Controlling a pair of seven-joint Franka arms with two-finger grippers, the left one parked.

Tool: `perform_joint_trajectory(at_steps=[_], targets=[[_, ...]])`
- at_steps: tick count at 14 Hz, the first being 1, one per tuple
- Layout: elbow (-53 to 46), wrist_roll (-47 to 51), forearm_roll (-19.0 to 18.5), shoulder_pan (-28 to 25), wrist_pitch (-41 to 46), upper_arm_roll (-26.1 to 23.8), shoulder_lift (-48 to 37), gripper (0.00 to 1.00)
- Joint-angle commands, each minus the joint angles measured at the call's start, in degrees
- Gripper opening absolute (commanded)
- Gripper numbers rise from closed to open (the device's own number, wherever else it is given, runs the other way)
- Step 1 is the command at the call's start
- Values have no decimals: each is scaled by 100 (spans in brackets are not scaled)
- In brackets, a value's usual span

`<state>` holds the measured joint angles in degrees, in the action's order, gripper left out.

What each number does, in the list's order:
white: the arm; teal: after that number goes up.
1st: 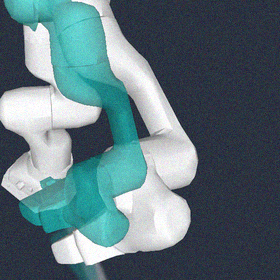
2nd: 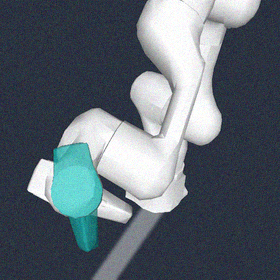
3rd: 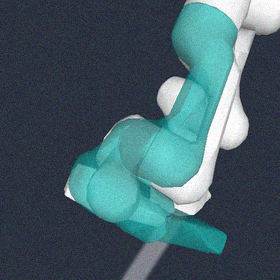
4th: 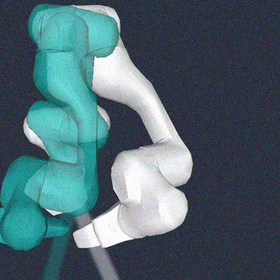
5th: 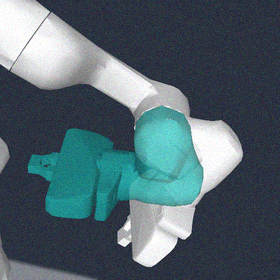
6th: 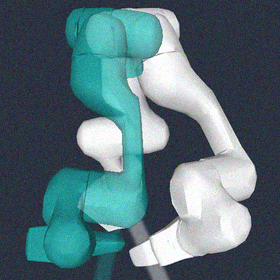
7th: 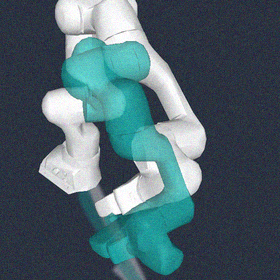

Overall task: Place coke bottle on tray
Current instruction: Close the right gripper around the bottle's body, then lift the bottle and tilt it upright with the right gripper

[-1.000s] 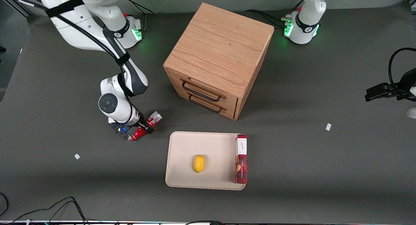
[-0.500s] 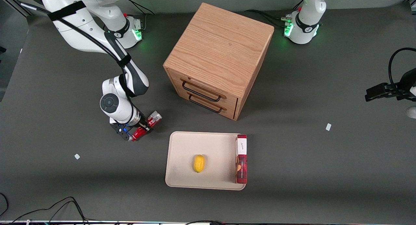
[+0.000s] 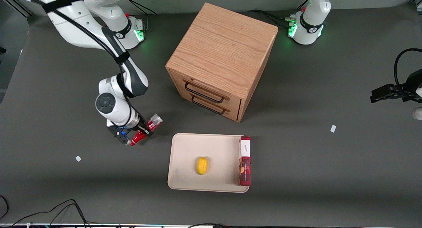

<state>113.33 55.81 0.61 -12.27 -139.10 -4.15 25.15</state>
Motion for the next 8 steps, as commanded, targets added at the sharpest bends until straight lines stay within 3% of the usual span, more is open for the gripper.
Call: perform_joint_trajectory(at_steps=[1, 5, 8], targets=[[-503, -543, 0, 31, 995, 63, -483, 0], [-1846, -1254, 9, 32, 2437, 73, -424, 0], [-2752, -1555, 18, -30, 3054, 46, -230, 0]])
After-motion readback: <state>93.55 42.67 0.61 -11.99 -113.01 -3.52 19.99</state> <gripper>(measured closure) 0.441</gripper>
